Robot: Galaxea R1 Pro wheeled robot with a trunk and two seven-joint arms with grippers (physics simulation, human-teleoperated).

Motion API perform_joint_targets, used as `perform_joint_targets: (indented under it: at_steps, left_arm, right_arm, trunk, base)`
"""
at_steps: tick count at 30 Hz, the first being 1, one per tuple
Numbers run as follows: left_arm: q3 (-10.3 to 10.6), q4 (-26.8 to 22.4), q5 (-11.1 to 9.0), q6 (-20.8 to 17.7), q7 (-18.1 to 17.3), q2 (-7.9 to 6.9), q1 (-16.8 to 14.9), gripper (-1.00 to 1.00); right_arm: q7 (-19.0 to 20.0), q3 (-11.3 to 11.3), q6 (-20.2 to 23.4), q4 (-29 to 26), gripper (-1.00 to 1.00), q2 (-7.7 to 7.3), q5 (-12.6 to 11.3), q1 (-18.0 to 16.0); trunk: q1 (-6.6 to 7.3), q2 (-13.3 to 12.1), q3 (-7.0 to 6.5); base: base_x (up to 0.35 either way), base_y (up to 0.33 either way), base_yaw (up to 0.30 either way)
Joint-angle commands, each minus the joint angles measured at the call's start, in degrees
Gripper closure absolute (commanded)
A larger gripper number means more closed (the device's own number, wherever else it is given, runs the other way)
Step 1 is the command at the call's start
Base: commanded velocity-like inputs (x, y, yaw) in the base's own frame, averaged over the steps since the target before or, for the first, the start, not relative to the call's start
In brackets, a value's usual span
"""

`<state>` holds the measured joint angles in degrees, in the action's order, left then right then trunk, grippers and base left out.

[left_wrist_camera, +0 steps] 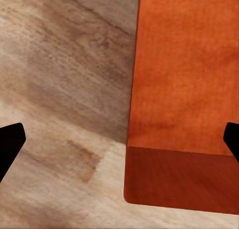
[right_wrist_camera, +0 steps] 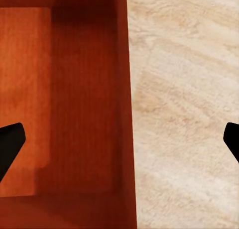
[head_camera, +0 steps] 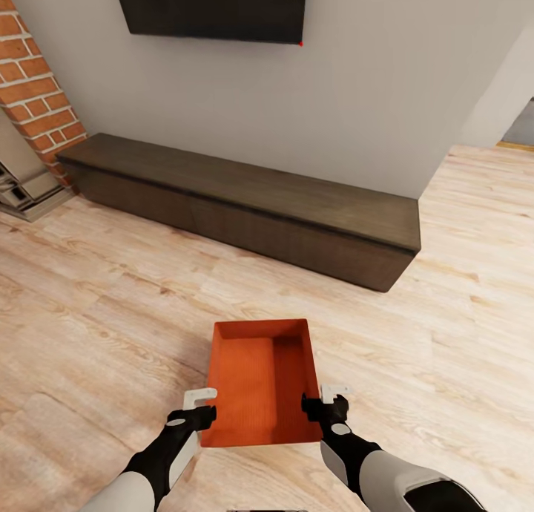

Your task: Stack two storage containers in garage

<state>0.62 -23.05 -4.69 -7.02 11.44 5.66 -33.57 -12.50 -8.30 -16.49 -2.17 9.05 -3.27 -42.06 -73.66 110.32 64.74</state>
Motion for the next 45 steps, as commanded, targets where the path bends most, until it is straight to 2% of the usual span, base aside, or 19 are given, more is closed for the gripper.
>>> perform_joint_targets:
  at_steps: [1,15,38,40,45]
  left_arm:
    - [0.1,-0.2,-0.4,-0.3,0.2,-0.01,0.0,-1.0]
    - [0.0,-2.1,0.4,0.8,0.3,-1.02,0.0,-1.0]
    - [0.0,-2.3,0.4,0.9,0.3,-1.02,0.0,-1.0]
    - [0.0,-2.3,0.4,0.9,0.3,-1.01,0.0,-1.0]
    - [0.0,-2.3,0.4,0.9,0.3,-1.01,0.0,-1.0]
  right_arm:
    - [-0.2,-0.5,-0.1,0.1,-1.0,0.03,-0.3,0.0]
    - [-0.2,-0.5,-0.1,0.1,-1.0,0.0,-0.2,0.0]
    - [-0.1,-0.2,1.2,0.1,-1.0,-0.14,-0.2,0.0]
    - [0.1,-0.2,2.8,-0.2,-1.0,-0.79,-0.2,-0.1]
    - [0.2,-0.5,3.5,-1.5,-1.0,-1.53,0.0,-0.1]
  trunk:
    - [-0.22,0.4,0.22]
    - [-3.29,6.0,2.73]
    - [-8.35,15.3,6.86]
    - [-8.35,15.3,6.86]
    - [-8.35,15.3,6.86]
  base:
    - [0.0,0.0,0.0]
    - [0.0,0.0,0.0]
    - [0.0,0.0,0.0]
    - [0.0,0.0,0.0]
    - [0.0,0.0,0.0]
